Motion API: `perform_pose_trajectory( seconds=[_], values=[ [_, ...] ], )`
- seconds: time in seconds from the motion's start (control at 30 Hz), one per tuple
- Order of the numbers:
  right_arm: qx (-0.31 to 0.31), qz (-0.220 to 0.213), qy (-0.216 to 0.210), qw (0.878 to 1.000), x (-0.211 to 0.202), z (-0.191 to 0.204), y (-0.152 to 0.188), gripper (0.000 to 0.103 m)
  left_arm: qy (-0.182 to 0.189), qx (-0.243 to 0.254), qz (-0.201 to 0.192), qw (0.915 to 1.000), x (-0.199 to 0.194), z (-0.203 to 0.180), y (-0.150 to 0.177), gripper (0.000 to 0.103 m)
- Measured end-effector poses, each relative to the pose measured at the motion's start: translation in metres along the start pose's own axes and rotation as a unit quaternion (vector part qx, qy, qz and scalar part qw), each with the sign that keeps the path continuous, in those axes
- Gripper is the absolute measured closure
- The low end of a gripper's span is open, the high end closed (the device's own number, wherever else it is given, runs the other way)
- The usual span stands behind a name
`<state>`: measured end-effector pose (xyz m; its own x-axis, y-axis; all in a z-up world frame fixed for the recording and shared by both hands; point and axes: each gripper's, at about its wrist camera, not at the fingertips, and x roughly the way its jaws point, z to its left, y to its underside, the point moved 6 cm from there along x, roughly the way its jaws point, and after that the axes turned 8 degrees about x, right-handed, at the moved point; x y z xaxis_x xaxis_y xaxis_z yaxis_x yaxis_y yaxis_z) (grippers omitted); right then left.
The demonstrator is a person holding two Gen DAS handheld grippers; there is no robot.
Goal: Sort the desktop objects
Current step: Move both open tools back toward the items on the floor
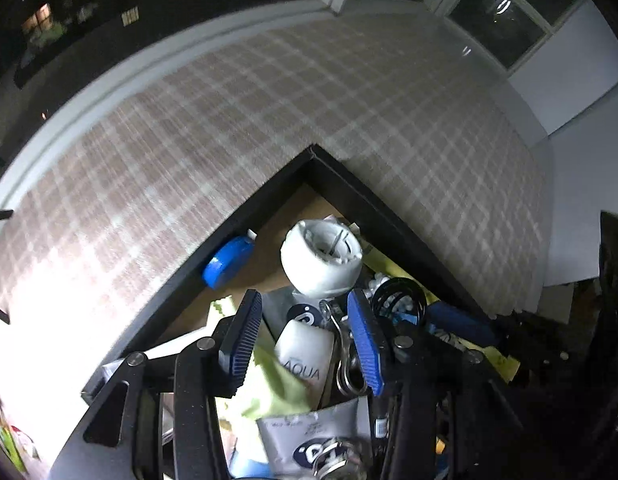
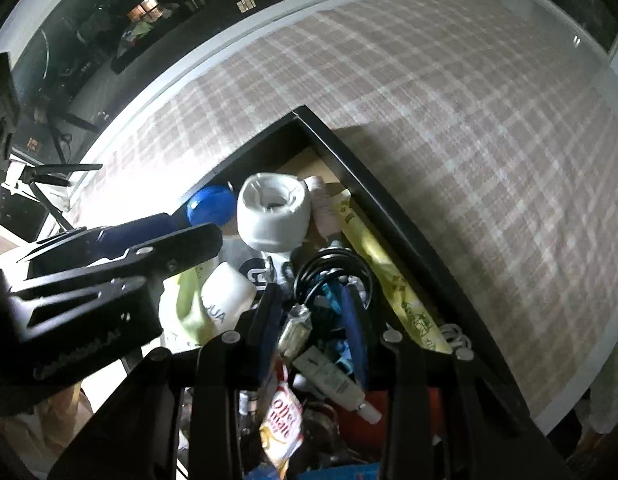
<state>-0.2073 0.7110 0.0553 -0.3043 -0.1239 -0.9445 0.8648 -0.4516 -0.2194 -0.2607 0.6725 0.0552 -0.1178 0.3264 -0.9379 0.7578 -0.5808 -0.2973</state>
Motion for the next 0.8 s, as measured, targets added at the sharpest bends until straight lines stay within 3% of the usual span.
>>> perform_pose_trajectory(
  seconds=[0.17, 0.33, 0.47, 0.67, 0.8],
  values=[
    [-0.016, -0.015, -0.003, 1.000, -0.018, 0.015, 0.002, 0.071, -0.006, -0.002, -0.031, 0.9995, -0.032, 0.009, 0.002, 0.062],
    [-0.061, -0.031, -0.006, 0.998, -0.041, 0.050, 0.010, 0.071, -0.023, -0.011, -0.070, 0.9972, -0.076, 0.034, 0.025, 0.062],
    [-0.109, -0.043, -0.013, 0.993, -0.053, 0.087, 0.018, 0.062, -0.048, -0.033, -0.090, 0.9943, -0.105, 0.075, 0.055, 0.061],
    [-0.203, -0.043, -0.035, 0.978, -0.061, 0.164, 0.045, 0.059, -0.113, -0.078, -0.098, 0.9857, -0.142, 0.164, 0.134, 0.060],
    [-0.260, -0.030, -0.058, 0.963, -0.055, 0.221, 0.070, 0.059, -0.145, -0.120, -0.081, 0.9788, -0.160, 0.231, 0.201, 0.060]
  ],
)
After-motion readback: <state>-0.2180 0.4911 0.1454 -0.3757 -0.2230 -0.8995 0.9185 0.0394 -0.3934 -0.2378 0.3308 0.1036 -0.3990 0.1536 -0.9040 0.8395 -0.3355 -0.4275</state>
